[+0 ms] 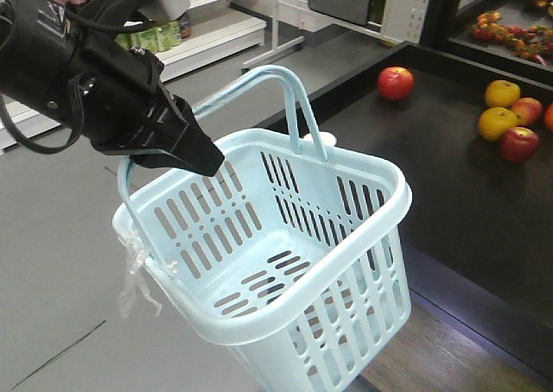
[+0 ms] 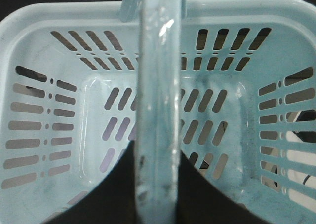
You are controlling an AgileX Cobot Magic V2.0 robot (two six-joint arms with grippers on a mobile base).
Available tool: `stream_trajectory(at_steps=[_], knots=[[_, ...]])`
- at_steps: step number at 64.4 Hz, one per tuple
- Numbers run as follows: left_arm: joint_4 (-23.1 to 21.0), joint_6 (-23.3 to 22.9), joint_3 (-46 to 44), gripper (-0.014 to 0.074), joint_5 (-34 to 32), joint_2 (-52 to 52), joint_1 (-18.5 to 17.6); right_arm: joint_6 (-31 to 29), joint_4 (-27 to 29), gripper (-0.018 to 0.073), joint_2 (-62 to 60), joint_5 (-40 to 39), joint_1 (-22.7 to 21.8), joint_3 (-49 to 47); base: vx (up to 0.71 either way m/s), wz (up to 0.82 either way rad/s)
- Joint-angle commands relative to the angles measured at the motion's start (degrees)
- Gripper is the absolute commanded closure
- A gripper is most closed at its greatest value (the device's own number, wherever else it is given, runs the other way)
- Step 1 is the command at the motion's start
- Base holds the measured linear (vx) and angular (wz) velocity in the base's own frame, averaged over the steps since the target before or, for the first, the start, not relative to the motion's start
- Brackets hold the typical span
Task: Pick three apples into basket with both arms
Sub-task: 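Carry the basket in the left gripper while driving toward the apple table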
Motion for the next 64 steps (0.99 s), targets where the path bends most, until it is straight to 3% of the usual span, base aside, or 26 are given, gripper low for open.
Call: stream_trajectory(at_steps=[1, 31, 64], knots=[[-3.0, -0.7, -1.5, 0.0604, -1.2, -2.4, -0.2, -0.1, -0.1, 0.0563, -0.5, -4.3, -0.1, 0.6, 0.14, -0.53], [-3.0, -0.7, -1.5, 0.0604, -1.2, -2.4, -0.2, -0.1, -0.1, 0.0563, -0.5, -4.3, -0.1, 0.6, 0.13, -0.48], [-3.0, -0.7, -1.5, 0.0604, -1.2, -2.4, -0.2, -0.1, -0.1, 0.0563, -0.5, -4.3, -0.1, 0.6, 0.08, -0.20]])
